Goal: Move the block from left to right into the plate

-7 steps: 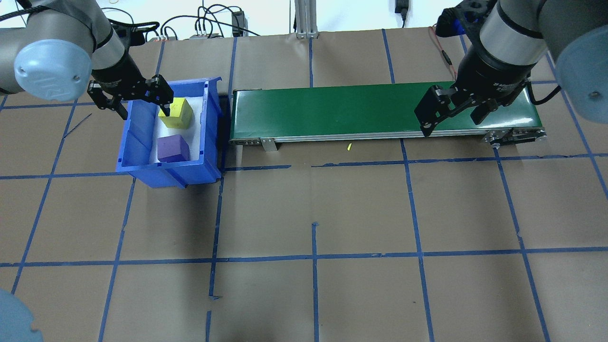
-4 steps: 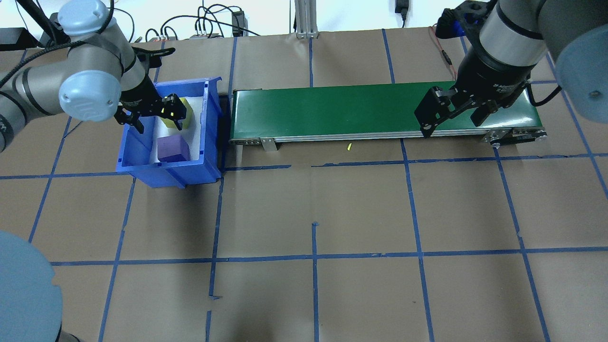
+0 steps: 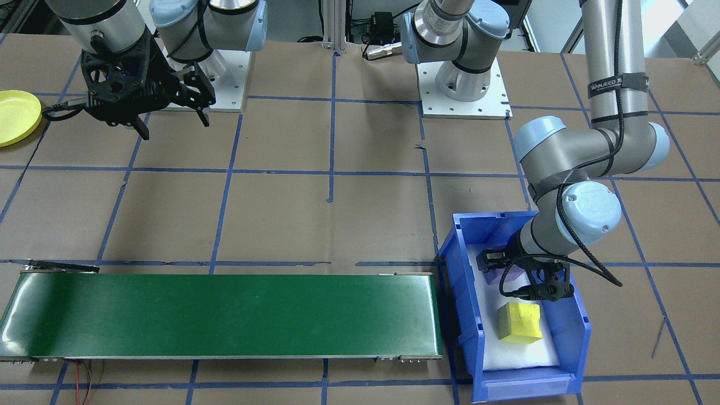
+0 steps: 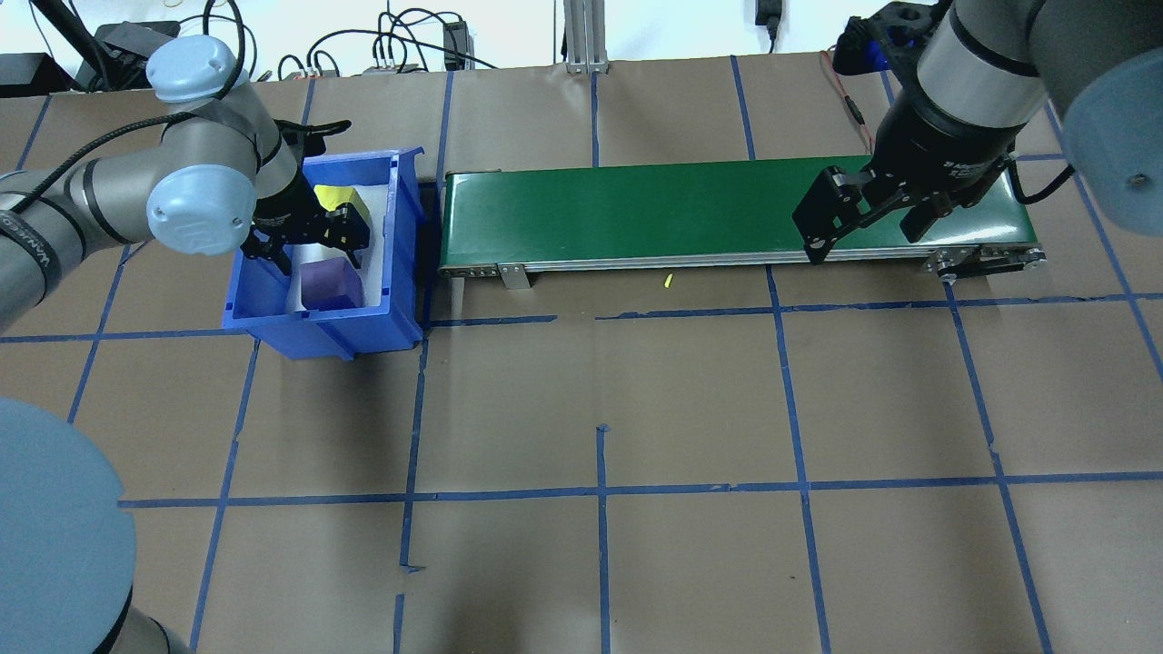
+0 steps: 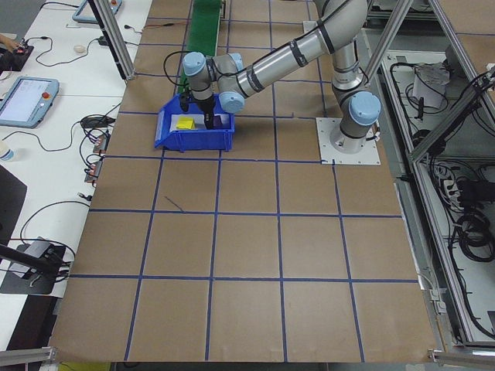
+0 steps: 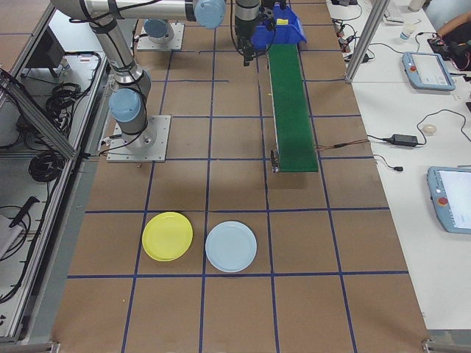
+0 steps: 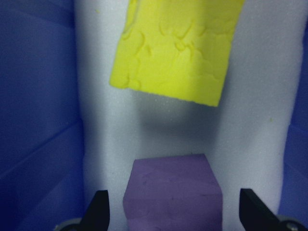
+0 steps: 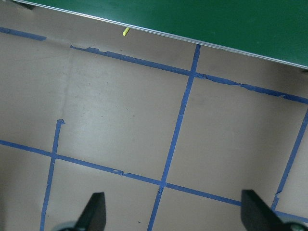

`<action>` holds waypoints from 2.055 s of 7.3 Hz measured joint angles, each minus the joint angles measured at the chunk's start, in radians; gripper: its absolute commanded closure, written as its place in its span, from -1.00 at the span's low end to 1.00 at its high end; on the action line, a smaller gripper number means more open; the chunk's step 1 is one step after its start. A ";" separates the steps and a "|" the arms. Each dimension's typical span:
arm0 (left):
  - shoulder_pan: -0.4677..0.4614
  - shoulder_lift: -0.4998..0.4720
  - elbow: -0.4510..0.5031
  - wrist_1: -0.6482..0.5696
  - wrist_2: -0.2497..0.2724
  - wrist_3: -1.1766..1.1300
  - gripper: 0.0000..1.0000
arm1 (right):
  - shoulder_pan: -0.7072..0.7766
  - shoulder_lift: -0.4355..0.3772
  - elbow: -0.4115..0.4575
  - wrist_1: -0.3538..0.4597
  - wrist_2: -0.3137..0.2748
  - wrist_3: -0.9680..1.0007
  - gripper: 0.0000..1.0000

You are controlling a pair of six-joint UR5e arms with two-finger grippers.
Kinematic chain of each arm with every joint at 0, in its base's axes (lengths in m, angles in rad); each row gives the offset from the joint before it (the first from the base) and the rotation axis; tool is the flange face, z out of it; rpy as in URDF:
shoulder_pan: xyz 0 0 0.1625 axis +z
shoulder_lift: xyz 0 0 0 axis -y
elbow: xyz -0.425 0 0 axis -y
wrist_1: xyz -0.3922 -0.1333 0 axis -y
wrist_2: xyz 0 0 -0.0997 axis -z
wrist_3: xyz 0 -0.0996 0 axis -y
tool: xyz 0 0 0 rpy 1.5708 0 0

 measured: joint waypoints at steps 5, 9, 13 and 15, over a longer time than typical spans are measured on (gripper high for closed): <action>-0.009 0.056 0.229 -0.175 -0.032 -0.026 0.62 | 0.000 0.000 0.001 0.000 0.001 0.000 -1.00; -0.185 0.051 0.319 -0.137 -0.112 -0.042 0.61 | 0.000 0.000 0.001 0.000 0.001 0.000 -1.00; -0.294 -0.094 0.276 0.054 -0.109 -0.047 -0.37 | -0.004 0.011 0.018 -0.012 -0.020 -0.005 -0.98; -0.300 -0.108 0.248 0.093 -0.110 -0.045 -1.00 | -0.017 0.086 0.039 -0.141 -0.017 -0.040 -0.99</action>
